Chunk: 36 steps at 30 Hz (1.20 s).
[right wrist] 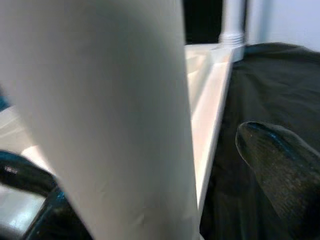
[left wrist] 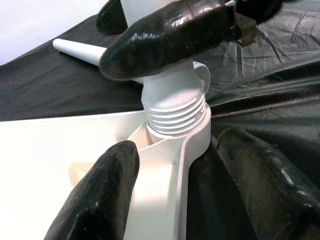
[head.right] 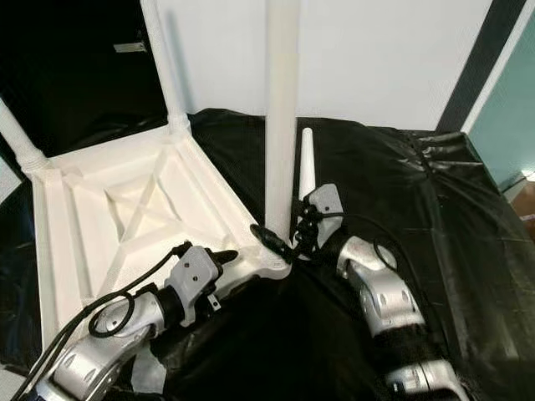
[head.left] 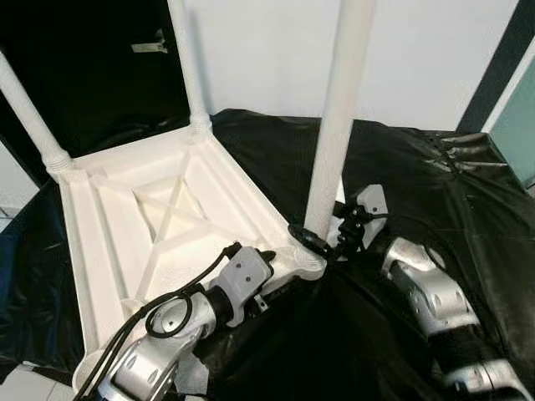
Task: Building children table
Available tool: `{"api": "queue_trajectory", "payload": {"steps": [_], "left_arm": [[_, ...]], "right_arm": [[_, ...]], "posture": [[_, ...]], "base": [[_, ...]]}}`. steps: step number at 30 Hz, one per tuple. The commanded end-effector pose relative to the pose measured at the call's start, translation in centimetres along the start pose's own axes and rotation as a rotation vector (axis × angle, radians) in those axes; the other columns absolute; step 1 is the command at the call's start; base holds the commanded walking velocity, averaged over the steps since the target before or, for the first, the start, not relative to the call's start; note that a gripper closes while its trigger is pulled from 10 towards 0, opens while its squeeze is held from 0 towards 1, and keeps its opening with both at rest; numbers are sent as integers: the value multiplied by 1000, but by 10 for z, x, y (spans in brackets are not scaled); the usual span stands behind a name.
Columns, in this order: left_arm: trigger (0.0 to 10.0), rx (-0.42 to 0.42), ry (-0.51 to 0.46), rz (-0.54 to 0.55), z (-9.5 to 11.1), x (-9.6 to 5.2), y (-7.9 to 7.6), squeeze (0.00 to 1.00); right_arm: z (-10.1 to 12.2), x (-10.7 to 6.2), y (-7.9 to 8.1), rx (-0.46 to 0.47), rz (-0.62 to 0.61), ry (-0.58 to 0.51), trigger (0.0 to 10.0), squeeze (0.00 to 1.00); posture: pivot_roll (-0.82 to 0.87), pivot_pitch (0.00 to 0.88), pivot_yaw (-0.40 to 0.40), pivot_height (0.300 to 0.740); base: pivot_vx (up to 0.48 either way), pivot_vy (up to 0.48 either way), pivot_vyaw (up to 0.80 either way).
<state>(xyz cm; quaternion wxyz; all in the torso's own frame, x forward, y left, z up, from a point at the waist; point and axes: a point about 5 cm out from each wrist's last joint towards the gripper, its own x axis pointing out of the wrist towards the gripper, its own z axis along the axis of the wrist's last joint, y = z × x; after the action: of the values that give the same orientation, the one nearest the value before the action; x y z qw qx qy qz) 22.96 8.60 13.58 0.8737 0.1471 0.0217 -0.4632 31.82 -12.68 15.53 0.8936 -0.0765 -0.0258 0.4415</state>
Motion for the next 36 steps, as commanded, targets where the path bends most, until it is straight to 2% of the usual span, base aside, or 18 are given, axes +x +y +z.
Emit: {"api": "queue_trajectory", "payload": {"steps": [1, 2, 3, 5, 6, 7, 8, 20, 21, 22, 23, 30, 36], "left_arm": [[10000, 6, 18, -26, -3, 1, 0, 0], [10000, 9, 20, -25, -3, 1, 0, 0], [10000, 6, 20, -23, -3, 2, 1, 0], [10000, 3, 19, -22, -3, 2, 1, 0], [10000, 5, 19, -19, -3, 3, 1, 0], [10000, 8, 18, -13, -3, 3, 2, 0], [10000, 10, 17, -8, -3, 4, 3, 0], [10000, 19, 11, 2, -3, 8, 7, 0], [10000, 23, 10, -1, -3, 9, 8, 0], [10000, 23, 10, -1, -3, 9, 8, 0], [10000, 27, 9, -2, -3, 9, 9, 0], [10000, 36, 5, -4, -3, 11, 11, 0], [10000, 45, 3, -4, -3, 14, 11, 0]], "right_arm": [[-4, 1, 0, -8, 32, 23, 10000, 0], [-4, 2, -1, -6, 55, 31, 10000, 0], [-5, 3, 0, -9, 81, 44, 8392, 0], [-6, 4, 0, -8, 98, 51, 8392, 0], [-7, 4, 0, -4, 121, 58, 5804, 0], [-9, 4, 1, -6, 134, 64, 1333, 0], [-10, 3, 1, 1, 140, 65, 0, 0], [-19, 4, -5, 54, 109, 57, 0, 0], [-19, 5, -6, 59, 82, 56, 4471, 0], [-19, 5, -6, 59, 82, 56, 4471, 0], [-18, 6, -6, 71, 49, 41, 10000, 0], [-22, 13, 1, 66, -117, 65, 10000, 0], [-31, 20, 16, 136, -303, 80, 10000, 0]], "posture": [[4, 0, -9, 740], [6, 0, -10, 740], [9, 0, -14, 740], [10, 0, -15, 740], [12, 0, -17, 740], [15, 0, -21, 740], [17, 0, -23, 740], [-1, 0, -14, 740], [-8, 0, -12, 740], [-8, 0, -12, 740], [-12, 0, -12, 740], [-22, 0, -6, 740], [-26, 0, -7, 740]], "base": [[0, 0, 0], [0, 0, 0], [0, 0, 0], [0, 0, 0], [0, 0, 0], [0, 0, 0], [0, 0, 0], [0, 0, 0], [0, 0, 0], [0, 0, 0], [0, 0, 0], [0, 0, 0], [0, 0, 0]]}}
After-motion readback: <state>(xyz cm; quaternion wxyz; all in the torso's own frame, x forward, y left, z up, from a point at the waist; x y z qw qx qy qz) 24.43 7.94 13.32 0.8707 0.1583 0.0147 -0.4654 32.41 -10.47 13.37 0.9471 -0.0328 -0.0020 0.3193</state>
